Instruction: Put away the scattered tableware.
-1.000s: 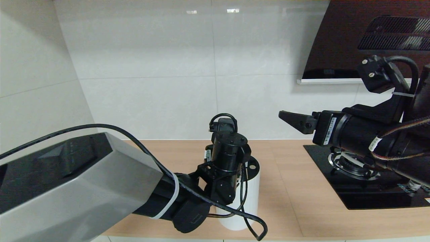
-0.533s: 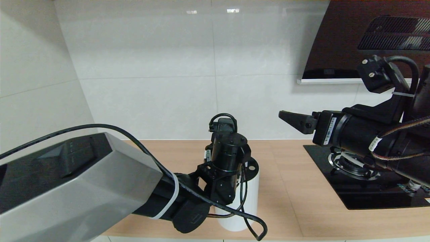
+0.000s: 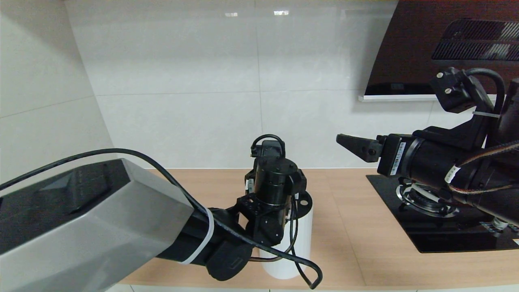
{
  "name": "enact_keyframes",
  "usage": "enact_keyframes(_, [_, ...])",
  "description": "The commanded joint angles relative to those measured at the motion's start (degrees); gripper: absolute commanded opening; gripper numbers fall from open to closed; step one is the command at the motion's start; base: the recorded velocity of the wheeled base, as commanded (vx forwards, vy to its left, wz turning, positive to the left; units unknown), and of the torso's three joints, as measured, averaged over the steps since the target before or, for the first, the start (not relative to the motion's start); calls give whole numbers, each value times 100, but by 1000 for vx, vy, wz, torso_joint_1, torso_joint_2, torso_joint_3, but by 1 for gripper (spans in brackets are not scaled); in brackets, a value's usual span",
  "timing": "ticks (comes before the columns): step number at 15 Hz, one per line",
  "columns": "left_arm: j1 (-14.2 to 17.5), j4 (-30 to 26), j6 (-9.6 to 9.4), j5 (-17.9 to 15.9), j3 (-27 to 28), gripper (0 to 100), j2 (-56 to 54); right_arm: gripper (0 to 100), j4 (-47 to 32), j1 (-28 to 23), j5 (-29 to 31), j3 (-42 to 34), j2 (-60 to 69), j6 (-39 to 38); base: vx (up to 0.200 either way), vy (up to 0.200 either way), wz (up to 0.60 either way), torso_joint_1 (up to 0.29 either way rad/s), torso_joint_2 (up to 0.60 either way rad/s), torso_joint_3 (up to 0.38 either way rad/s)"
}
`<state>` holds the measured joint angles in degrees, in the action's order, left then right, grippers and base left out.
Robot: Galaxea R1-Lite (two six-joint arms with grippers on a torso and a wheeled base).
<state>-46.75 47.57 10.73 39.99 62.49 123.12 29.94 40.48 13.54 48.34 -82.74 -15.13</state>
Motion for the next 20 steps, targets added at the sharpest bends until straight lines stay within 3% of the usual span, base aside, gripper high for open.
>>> enact_keyframes(1, [-1,60,-9,1,-9,100,-280,100,3,3,-1,9,12,1,0,0,0,0,0,0])
enact_keyframes(4, [175,42,-53,-184,-114,100,-1590,100,29,3,69,9,47,80,0,0,0,0,0,0])
enact_keyframes(7, [483,7,-176,-492,-395,100,-2565,100,12,-366,140,27,434,361,0,0,0,0,0,0])
enact_keyframes(8, [1072,-90,-519,-729,-879,100,-3576,100,12,-647,228,-211,900,361,0,0,0,0,0,0])
enact_keyframes(10, [1766,-512,-528,-1195,-1837,100,-4886,100,3,-1394,210,-878,1629,441,0,0,0,0,0,0])
enact_keyframes(12, [1986,-1083,-528,-1880,-2821,100,-6178,100,3,-2106,166,-1459,2455,783,0,0,0,0,0,0])
enact_keyframes(14, [2021,-1531,-537,-2091,-3067,100,-6907,100,-6,-2502,69,-1643,3035,1029,0,0,0,0,0,0])
enact_keyframes(16, [2135,-2445,-545,-2118,-3129,100,-8023,100,-515,-2774,43,-2162,4433,1161,0,0,0,0,0,0])
enact_keyframes(17, [2355,-2788,-554,-2144,-3296,100,-8428,100,-1043,-2774,43,-2320,5066,1240,0,0,0,0,0,0])
enact_keyframes(19, [2645,-3333,-545,-2337,-3682,100,-9438,100,-2432,-2844,52,-2320,6358,1276,0,0,0,0,0,0])
enact_keyframes(20, [2715,-3447,-545,-2416,-3770,100,-9676,100,-2669,-2897,52,-2311,6586,1276,0,0,0,0,0,0])
